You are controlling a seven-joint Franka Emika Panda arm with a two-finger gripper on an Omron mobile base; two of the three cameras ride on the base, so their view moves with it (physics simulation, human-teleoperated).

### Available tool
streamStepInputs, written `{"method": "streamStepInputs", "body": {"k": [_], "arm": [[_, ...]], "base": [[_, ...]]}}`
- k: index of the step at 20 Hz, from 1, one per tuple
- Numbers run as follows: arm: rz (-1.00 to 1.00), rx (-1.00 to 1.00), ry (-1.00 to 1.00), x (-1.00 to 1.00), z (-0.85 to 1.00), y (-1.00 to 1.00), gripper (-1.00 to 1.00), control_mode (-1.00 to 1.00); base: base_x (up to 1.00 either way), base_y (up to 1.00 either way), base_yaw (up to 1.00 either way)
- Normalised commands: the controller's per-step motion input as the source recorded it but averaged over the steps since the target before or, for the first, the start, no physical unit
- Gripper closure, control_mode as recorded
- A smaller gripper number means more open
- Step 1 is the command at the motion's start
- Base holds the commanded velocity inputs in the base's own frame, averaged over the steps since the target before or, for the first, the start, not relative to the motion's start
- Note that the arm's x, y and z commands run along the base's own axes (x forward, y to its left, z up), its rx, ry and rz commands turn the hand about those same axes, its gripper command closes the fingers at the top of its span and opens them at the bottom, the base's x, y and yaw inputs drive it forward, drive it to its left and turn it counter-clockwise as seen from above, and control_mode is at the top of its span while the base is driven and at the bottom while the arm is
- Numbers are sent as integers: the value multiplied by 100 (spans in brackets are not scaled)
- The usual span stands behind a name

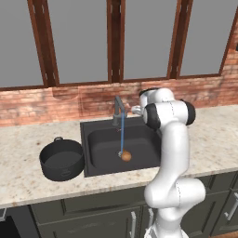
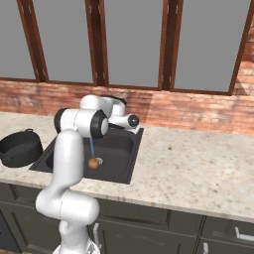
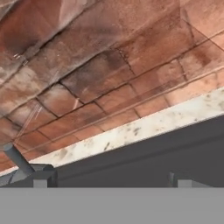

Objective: Dump the onion from the pot into the sink. Then turn on the water and wash the onion. Then turn off the water and put the onion back in the pot.

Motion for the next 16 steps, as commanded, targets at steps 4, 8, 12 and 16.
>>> {"method": "streamStepInputs", "body": {"k": [4, 8, 12, 16], "arm": [[0, -1, 0, 12, -3, 6, -100, -100], [0, 0, 0, 12, -7, 6, -100, -100], [0, 0, 1, 15, -8, 4, -100, -100], [0, 0, 0, 22, -11, 6, -100, -100]], "base": [[0, 0, 0], [0, 0, 0], [0, 0, 0], [0, 0, 0]]}}
